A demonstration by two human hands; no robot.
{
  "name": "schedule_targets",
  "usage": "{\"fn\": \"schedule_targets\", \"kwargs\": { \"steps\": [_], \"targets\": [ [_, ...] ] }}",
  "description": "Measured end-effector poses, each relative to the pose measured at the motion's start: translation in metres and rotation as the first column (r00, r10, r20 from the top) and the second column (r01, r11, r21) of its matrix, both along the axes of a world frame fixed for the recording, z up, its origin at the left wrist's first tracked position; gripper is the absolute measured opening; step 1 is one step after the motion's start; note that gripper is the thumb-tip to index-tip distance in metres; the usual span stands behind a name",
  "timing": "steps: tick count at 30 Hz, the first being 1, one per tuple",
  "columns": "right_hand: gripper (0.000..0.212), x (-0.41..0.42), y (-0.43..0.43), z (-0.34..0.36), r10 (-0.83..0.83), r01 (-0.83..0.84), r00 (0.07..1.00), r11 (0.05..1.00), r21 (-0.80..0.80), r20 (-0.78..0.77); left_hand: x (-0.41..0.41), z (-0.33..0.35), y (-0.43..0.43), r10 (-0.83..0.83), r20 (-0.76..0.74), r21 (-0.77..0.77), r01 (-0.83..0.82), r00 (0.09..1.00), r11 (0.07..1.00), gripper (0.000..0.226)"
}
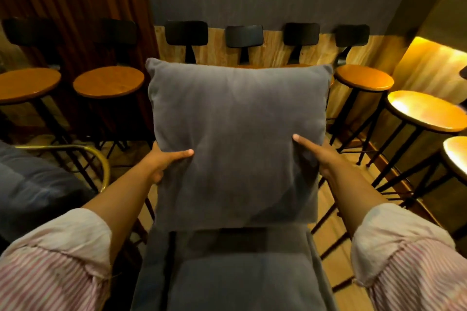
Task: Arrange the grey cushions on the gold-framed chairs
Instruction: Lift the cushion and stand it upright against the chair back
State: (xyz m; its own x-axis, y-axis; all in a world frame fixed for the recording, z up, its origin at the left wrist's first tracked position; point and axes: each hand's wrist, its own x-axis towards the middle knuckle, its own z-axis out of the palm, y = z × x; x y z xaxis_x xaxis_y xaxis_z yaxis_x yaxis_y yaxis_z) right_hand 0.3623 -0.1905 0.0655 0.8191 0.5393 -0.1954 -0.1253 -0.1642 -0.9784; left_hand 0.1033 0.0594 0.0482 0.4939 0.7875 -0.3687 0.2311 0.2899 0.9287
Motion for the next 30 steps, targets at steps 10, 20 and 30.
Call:
{"fn": "schedule_targets", "kwargs": {
  "steps": [10, 20, 30],
  "targets": [
    [0.101, 0.049, 0.054, -0.114, -0.112, 0.130, 0.979, 0.987, 0.093, -0.172, 0.065, -0.108, 0.032, 0.134, 0.098, -0.079, -0.126, 0.986, 0.989, 0.087],
    [0.096, 0.060, 0.055, -0.193, -0.213, 0.212, 0.977, 0.969, -0.126, 0.003, 0.084, -0.176, 0.025, 0.197, -0.062, -0.124, -0.204, 0.978, 0.971, 0.090],
    [0.076, 0.036, 0.052, -0.201, -0.195, 0.214, 0.976, 0.945, -0.246, 0.101, 0.092, -0.158, 0.023, 0.210, -0.146, -0.037, -0.217, 0.967, 0.975, 0.095]
  ]
}}
